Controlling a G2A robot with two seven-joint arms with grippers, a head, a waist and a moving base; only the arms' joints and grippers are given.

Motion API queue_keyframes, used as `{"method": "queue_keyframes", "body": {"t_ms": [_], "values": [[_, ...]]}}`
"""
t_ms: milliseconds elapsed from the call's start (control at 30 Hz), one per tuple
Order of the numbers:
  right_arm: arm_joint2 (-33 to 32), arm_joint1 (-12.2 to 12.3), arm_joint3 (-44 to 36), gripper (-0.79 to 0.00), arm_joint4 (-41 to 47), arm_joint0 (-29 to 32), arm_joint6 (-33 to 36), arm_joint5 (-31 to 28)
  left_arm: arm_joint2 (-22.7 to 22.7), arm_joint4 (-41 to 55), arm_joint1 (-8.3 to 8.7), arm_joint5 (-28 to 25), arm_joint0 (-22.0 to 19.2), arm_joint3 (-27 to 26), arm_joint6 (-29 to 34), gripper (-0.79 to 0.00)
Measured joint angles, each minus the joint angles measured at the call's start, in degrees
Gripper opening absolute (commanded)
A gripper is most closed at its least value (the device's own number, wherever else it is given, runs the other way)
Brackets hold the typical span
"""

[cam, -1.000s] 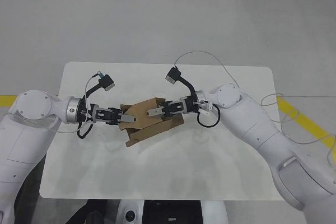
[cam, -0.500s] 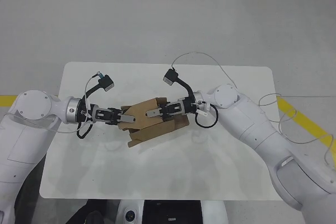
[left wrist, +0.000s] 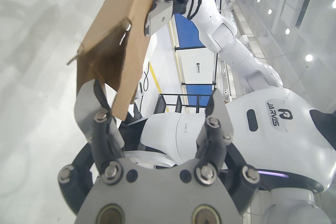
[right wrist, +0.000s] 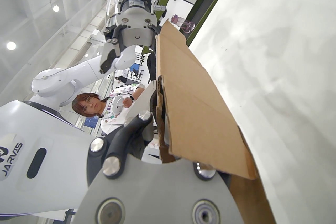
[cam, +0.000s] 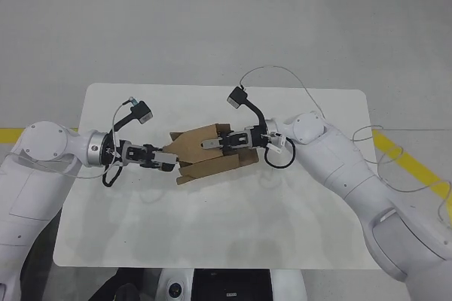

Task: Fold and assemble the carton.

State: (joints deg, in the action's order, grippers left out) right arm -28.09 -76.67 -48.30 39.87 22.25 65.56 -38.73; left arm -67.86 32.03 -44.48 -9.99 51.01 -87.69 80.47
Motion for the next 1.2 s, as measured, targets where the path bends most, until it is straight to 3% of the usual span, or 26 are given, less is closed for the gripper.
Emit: {"method": "queue_keyframes", "body": {"t_ms": [667, 1200], "values": [[1.4, -1.4, 0.1, -0.785, -3.5, 0.0, -2.0, -2.0, -0.9, 11.4, -1.09, 0.0, -1.4, -1.1, 3.3, 0.000], [2.1, -2.7, -0.2, -0.785, -3.6, -0.3, -2.1, -2.1, 0.7, 1.7, -1.77, -2.5, -0.8, -3.9, -3.1, 0.000]]}}
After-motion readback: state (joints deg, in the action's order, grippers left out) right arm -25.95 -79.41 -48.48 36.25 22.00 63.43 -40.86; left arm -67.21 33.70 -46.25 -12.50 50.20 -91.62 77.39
